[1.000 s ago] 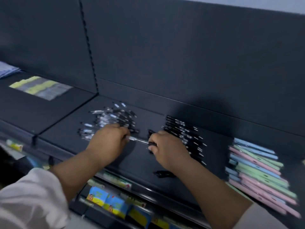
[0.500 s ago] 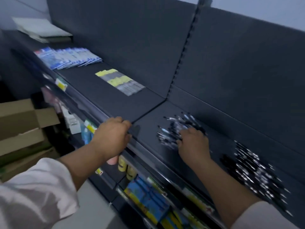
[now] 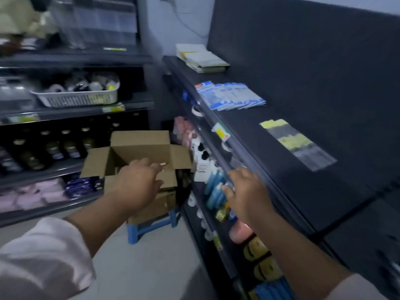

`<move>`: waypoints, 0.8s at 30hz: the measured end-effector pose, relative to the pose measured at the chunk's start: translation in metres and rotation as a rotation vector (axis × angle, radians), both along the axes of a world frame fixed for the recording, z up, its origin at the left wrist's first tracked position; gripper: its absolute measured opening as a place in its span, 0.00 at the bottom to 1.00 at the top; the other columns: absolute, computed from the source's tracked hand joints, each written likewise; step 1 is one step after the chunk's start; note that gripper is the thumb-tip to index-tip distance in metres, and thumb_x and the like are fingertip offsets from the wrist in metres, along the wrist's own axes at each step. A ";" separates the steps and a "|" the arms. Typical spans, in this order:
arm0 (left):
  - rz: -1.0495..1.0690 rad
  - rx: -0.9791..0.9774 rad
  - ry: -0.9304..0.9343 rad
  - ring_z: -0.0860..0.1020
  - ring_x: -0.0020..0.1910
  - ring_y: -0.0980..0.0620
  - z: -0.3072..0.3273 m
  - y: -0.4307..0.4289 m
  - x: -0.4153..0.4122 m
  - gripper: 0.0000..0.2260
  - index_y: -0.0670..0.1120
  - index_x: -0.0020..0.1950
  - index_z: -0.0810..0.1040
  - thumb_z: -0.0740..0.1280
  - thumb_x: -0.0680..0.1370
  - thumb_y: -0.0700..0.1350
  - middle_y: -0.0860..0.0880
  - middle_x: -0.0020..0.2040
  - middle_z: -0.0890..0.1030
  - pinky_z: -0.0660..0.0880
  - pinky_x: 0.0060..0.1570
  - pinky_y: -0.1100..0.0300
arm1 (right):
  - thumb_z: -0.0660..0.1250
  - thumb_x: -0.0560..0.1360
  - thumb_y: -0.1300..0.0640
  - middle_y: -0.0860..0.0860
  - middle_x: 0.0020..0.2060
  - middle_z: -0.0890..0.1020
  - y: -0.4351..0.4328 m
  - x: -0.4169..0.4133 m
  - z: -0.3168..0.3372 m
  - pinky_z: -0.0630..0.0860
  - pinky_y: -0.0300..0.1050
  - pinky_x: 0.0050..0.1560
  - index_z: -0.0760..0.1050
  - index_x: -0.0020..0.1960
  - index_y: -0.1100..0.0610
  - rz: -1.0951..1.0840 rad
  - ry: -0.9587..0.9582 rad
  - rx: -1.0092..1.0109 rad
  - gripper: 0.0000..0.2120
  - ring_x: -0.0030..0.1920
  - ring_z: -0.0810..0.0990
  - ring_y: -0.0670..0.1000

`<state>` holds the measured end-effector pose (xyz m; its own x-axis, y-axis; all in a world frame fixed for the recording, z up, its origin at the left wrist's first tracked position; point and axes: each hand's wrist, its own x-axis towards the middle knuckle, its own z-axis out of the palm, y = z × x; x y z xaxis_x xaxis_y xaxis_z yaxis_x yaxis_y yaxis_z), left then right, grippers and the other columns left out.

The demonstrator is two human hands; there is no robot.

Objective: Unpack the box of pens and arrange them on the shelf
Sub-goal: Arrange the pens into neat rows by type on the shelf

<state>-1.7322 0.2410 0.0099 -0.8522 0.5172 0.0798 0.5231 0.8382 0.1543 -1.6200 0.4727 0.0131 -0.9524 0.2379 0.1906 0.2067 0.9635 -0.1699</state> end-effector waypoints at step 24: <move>0.431 -0.092 -0.371 0.74 0.52 0.45 -0.132 -0.058 -0.301 0.11 0.48 0.57 0.74 0.62 0.77 0.50 0.46 0.54 0.75 0.70 0.47 0.55 | 0.62 0.78 0.48 0.53 0.61 0.73 -0.058 -0.419 -0.150 0.70 0.52 0.61 0.70 0.65 0.52 0.382 -0.544 -0.044 0.17 0.62 0.70 0.56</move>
